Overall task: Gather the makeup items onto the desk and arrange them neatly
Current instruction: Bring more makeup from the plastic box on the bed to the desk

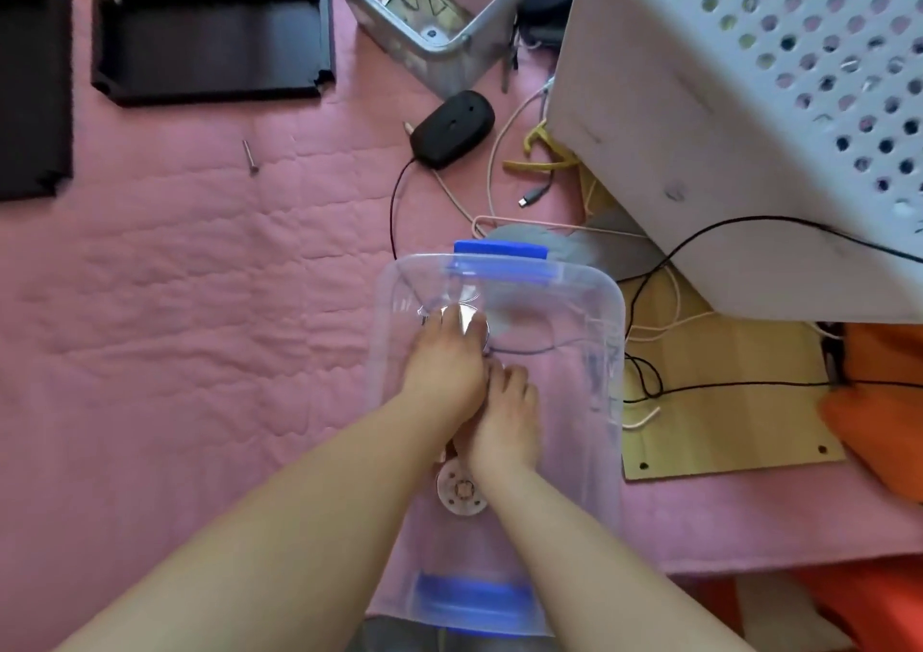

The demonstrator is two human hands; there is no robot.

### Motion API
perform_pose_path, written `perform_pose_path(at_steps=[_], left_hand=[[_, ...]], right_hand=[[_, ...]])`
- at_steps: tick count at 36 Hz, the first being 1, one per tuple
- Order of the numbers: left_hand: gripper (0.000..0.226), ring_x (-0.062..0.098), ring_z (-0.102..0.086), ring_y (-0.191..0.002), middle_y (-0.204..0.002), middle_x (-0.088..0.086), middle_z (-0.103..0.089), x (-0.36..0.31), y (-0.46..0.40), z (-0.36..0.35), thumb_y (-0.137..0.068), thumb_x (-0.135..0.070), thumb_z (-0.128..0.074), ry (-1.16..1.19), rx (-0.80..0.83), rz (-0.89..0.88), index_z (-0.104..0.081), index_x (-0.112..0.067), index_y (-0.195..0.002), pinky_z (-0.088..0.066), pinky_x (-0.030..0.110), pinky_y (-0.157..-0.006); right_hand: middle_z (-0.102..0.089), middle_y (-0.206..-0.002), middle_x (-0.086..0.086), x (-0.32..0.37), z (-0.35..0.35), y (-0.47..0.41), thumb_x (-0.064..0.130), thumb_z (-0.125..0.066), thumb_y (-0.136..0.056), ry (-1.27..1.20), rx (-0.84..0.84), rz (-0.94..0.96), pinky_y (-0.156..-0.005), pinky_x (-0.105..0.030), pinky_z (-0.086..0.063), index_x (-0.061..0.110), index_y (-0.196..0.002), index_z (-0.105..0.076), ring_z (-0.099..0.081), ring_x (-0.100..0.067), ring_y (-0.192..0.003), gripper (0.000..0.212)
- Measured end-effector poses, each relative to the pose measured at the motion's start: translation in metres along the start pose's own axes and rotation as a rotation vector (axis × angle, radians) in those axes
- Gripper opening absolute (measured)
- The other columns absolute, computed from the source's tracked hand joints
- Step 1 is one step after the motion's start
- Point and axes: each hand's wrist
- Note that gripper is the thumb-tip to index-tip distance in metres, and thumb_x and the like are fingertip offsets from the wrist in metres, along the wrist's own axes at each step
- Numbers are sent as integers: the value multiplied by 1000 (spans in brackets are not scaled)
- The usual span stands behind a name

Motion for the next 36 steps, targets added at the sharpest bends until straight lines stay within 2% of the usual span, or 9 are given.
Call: perform_pose_path(at_steps=[3, 8, 13, 16, 21, 24, 27, 30, 36], left_hand=[[38, 30, -41, -110, -121, 10, -43, 2, -2, -1, -91, -32, -46, -30, -1, 4, -44, -14, -125, -34, 35, -80], [38, 30, -44, -107, -122, 11, -43, 3, -6, 1, -91, -35, -47, -76, 12, 8, -44, -16, -124, -34, 34, -76], [46, 31, -40, -114, -124, 12, -41, 4, -10, -2, -88, -38, -51, -105, 23, 39, -41, -17, -128, -37, 34, -79], [57, 30, -36, -117, -123, 12, -42, 2, -12, -4, -87, -41, -53, -149, 49, 61, -33, -17, -134, -35, 32, -78], [59, 30, -37, -112, -119, 10, -47, -2, -17, -3, -85, -41, -56, -211, 83, 71, -32, -19, -135, -32, 31, -77], [53, 31, -40, -113, -121, 13, -44, -5, -20, -4, -86, -35, -55, -221, 127, 75, -35, -18, -133, -36, 34, -86], [56, 32, -38, -116, -124, 15, -37, -8, -20, -5, -87, -31, -57, -125, 171, 126, -31, -19, -136, -41, 35, -80], [55, 33, -35, -115, -125, 13, -31, -8, -20, -3, -87, -26, -58, -46, 195, 164, -32, -24, -136, -40, 34, -70], [50, 35, -30, -117, -135, 9, -25, -6, -16, -2, -87, -26, -53, 89, 188, 140, -39, -39, -133, -44, 38, -83]], right_hand=[[-33, -130, -4, 7, -3, -5, 24, -50, -85, 41, -2, -45, -81, -33, -44, 22, -136, -27, -38, -24, -115, 55], [-47, -116, -7, 17, -10, -9, 18, -61, -76, 63, -160, -98, -61, -34, -46, 17, -113, -48, -48, -27, -98, 39], [-58, -100, -6, 20, -8, -10, 15, -78, -53, 79, -154, -108, -44, -27, -41, 15, -90, -58, -54, -25, -79, 42], [-59, -98, -10, 14, -7, -5, 16, -78, -50, 56, -143, -118, -45, -29, -42, 10, -88, -59, -56, -29, -79, 43], [-60, -109, -12, 1, -6, -4, 33, -87, -34, 79, -85, -127, -49, -33, -45, 11, -96, -62, -57, -33, -84, 71], [-53, -123, -13, -4, -7, -7, 31, -83, -51, 95, -115, -87, -60, -38, -48, 12, -108, -59, -52, -35, -97, 64], [-41, -135, -11, -7, -4, -7, 29, -74, -68, 111, -82, -56, -72, -41, -47, 12, -120, -50, -43, -34, -111, 60], [-38, -135, -10, -6, 1, -8, 30, -68, -76, 150, -70, -33, -75, -40, -47, 13, -124, -45, -40, -32, -113, 55], [-37, -124, -6, -4, 9, -9, 32, -57, -85, 231, -7, -13, -72, -34, -45, 14, -122, -40, -38, -28, -114, 45]])
Point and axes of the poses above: each hand's wrist, its own y-axis away from the middle knuckle, its own z-axis out of the back of the hand, x = y × z
